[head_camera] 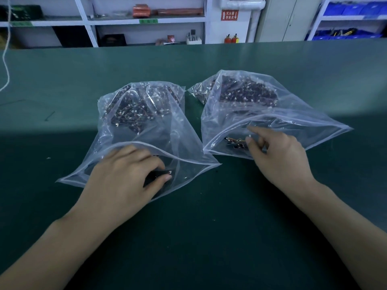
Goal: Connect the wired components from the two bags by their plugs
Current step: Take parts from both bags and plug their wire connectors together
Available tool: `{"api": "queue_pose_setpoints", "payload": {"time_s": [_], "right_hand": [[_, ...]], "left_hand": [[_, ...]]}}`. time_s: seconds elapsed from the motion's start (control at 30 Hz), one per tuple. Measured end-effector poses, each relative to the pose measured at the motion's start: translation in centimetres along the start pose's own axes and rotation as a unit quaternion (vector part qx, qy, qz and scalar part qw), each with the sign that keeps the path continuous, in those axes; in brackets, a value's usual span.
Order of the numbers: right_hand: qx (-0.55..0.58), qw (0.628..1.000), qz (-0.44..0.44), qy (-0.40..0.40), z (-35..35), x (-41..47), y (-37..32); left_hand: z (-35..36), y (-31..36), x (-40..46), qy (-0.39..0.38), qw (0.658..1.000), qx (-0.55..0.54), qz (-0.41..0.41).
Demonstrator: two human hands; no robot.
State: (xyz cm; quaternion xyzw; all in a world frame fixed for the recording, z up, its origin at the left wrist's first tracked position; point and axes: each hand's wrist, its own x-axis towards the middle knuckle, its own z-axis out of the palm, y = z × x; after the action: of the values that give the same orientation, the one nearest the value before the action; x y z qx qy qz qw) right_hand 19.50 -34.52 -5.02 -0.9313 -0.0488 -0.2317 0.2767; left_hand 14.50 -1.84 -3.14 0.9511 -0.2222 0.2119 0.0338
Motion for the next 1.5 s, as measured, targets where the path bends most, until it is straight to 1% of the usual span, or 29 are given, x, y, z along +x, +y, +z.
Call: {"api": "queue_pose_setpoints", "payload": {"time_s": [0.1,0.23,0.4,0.63,0.73,0.83,0.97,1.03,1.13,1.2,1.33,1.5], "right_hand": [[-0.002,1.000,-0.002,-0.012,0.1,-0.1,-0.3],[0.010,1.000,-0.007,0.005,-0.4,0.0,-0.7],[0.019,0.999,-0.023,0.019,-0.5,-0.2,-1.2],[0.086,0.991,-0.098,0.038,-0.3,-1.3,-2.7],[0.126,0.981,-0.141,0.041,0.1,-2.1,-3.8],[0.174,0.965,-0.194,0.035,0.0,-2.9,-4.9],[0.197,0.950,-0.242,-0.015,0.0,-3.7,-5.8],[0.192,0.949,-0.245,-0.045,0.2,-4.0,-6.2],[0.199,0.946,-0.242,-0.080,0.4,-4.0,-6.3],[0.204,0.942,-0.253,-0.084,0.5,-3.9,-6.3],[0.256,0.927,-0.263,-0.081,0.6,-3.9,-6.2],[0.315,0.911,-0.251,-0.089,0.6,-4.0,-6.4]], "left_hand": [[0.1,0.1,-0.2,-0.003,1.000,-0.016,-0.014],[-0.1,0.5,-0.1,0.022,0.999,-0.036,-0.021],[-0.4,0.3,-0.2,-0.003,0.999,-0.034,-0.001],[-0.3,0.4,-0.1,-0.006,0.997,-0.071,0.013],[0.0,0.5,-0.1,0.018,0.998,-0.066,0.010],[-0.1,0.8,0.0,0.061,0.995,-0.071,0.018],[-0.2,1.8,-0.2,0.120,0.986,-0.104,0.054],[0.1,2.3,-0.4,0.149,0.976,-0.145,0.063],[0.4,3.2,-0.6,0.172,0.956,-0.223,0.080],[0.5,3.7,-0.6,0.188,0.943,-0.255,0.097],[0.3,4.4,-0.6,0.212,0.932,-0.281,0.084],[0.2,4.7,-0.6,0.187,0.935,-0.290,0.084]]}}
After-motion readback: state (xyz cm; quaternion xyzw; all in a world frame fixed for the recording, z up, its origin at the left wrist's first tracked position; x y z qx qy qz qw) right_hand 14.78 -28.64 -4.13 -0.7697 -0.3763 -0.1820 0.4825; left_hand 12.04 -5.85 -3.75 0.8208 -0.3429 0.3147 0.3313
